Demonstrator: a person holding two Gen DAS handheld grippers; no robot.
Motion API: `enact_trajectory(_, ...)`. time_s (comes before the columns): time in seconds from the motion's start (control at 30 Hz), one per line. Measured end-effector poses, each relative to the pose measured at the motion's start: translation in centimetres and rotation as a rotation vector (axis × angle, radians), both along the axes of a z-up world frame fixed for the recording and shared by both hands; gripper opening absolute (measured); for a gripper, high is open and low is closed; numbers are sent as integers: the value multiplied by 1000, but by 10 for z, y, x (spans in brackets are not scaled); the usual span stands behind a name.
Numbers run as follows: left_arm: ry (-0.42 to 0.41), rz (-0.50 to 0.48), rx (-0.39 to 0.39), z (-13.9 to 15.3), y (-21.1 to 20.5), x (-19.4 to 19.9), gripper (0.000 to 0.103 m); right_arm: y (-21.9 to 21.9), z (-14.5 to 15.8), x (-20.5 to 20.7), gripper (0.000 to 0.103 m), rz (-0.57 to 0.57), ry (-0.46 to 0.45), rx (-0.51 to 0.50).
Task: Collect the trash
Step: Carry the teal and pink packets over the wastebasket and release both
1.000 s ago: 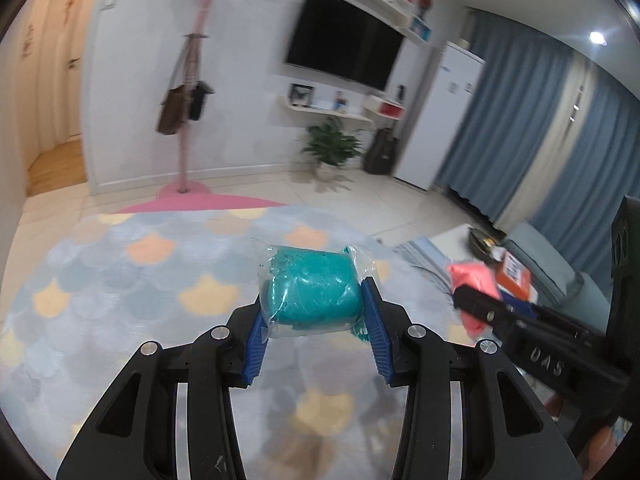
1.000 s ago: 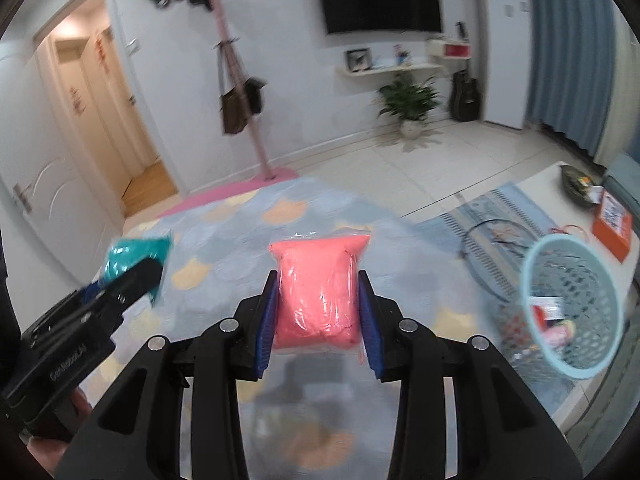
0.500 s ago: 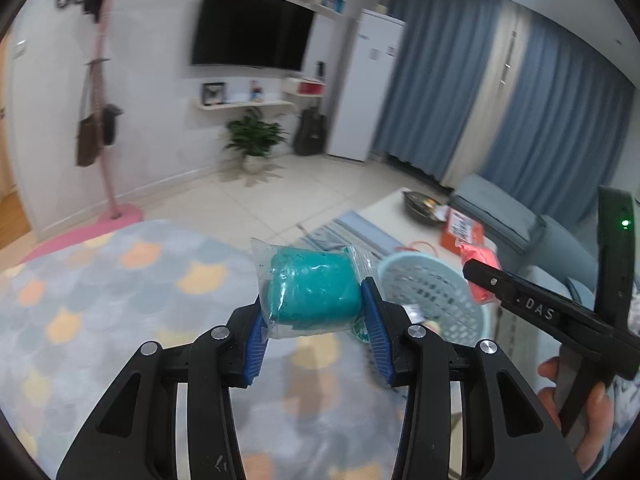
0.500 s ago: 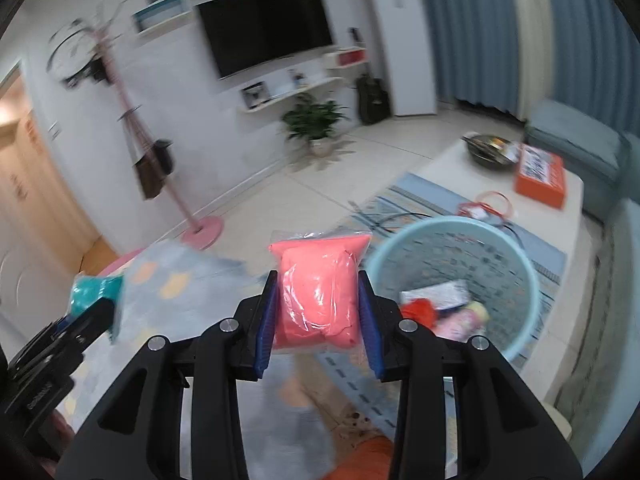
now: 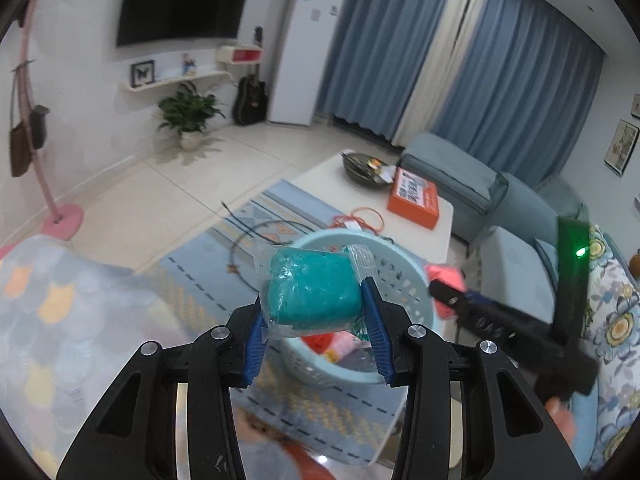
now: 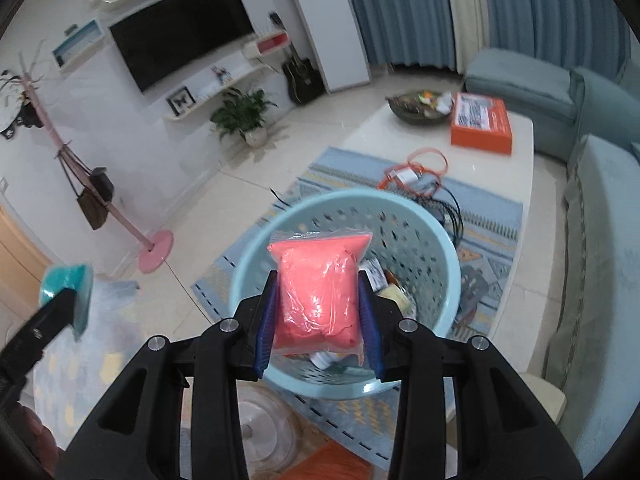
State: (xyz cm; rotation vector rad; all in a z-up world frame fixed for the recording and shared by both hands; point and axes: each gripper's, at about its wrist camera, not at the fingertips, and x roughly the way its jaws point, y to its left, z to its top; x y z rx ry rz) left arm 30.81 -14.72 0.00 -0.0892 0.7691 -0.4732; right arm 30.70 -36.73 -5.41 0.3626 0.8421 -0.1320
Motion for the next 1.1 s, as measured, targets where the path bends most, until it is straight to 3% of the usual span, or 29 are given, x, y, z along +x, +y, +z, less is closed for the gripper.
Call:
enact_trajectory(0.23,76,-67,8,-29,-45,32,42,-38,-43,22,35,-41,99,73)
enact_trajectory(0.37,117,-89,14,-45,-67,54,42,-46,-53,29,35,-42,118,80)
enact_trajectory(0.43,126,-100,18,-49,-77,60,42,-48,-56,32,40,-31,117,92)
enact_trajectory(0.5,129,-113,18,-53,-84,68,43,-49,-55,34,58,-38,112,85)
enact_trajectory(0.57,135,-113,11,-55,-88,75,56,-51,-55,35,60,-37,109,83)
enact_trajectory(0.7,142,-107,17,-60,-89,80,59,-57,-57,34,60,-40,113,103)
enact_trajectory(0.77,140,-103,13,-59,-87,78,69,-58,-56,30,60,-37,111,110)
enact_trajectory(0.93,124,-85,-19,-43,-67,63,71,-45,-38,18,60,11,89,80)
enact_trajectory(1.1,20,-36,13,-14,-37,23,80,-8,-8,-6,61,94,47,4)
